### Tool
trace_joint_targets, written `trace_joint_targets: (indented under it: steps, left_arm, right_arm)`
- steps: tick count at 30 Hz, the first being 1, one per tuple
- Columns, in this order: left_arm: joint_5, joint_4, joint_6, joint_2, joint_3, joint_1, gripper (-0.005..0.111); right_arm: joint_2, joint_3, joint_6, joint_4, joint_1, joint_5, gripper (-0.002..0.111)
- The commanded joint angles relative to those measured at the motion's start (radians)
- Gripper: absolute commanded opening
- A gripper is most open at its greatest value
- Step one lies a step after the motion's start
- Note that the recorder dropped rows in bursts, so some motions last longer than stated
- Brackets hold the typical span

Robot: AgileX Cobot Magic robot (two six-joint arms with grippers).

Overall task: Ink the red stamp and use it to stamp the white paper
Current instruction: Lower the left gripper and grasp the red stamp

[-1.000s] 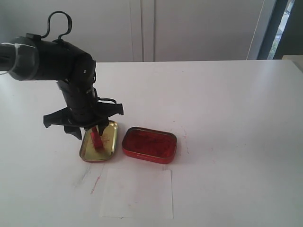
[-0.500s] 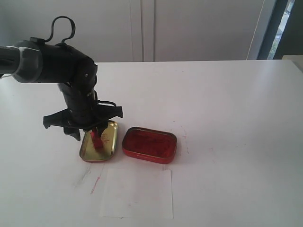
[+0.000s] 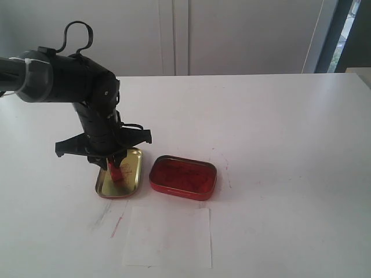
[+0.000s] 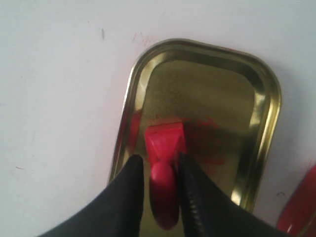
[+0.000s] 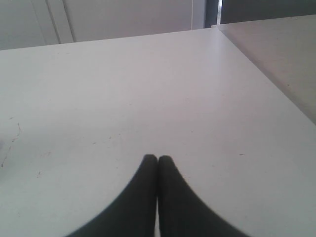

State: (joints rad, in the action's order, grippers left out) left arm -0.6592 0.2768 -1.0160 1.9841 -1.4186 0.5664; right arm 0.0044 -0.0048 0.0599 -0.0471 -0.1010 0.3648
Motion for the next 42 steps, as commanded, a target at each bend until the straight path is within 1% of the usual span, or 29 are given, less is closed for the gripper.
trace_joint_targets:
  steps: [1,3,5,9,16,23,38,42]
  left_arm:
    - [-0.016,-0.003,-0.008,-0.001,-0.001,0.004,0.030]
    - [-0.016,-0.003,-0.008,-0.001,-0.001,0.004,0.027]
    - [-0.018,-0.003,-0.008,-0.001,-0.001,0.004,0.021]
    - [-0.014,-0.003,-0.008,-0.001,-0.001,0.004,0.000]
    - [-0.008,-0.003,-0.008,-0.001,-0.001,0.004,0.000]
    - [-0.006,-0.003,0.032,-0.011,-0.003,0.004,0.000]
    - [-0.061,-0.015,0.223,-0.071,-0.003,0.004,0.000]
    - [-0.075,-0.014,0.306,-0.098,-0.003,0.004,0.000]
  right_arm:
    - [-0.004,0.005,0.003,-0.001,0.002,-0.008,0.000]
    - [-0.004,0.005,0.003,-0.001,0.002,-0.008,0.000]
    - [-0.004,0.005,0.003,-0.001,0.002,-0.008,0.000]
    - [-0.004,0.005,0.003,-0.001,0.002,-0.008,0.000]
    - [-0.004,0.005,0.003,-0.001,0.002,-0.008,0.000]
    - [-0.004,0.005,0.003,-0.001,0.002,-0.008,0.000]
    - [-0.004,0.005,0.003,-0.001,0.002,-0.008,0.000]
    - [-0.004,0.005,0.003,-0.001,0.002,-0.008,0.000]
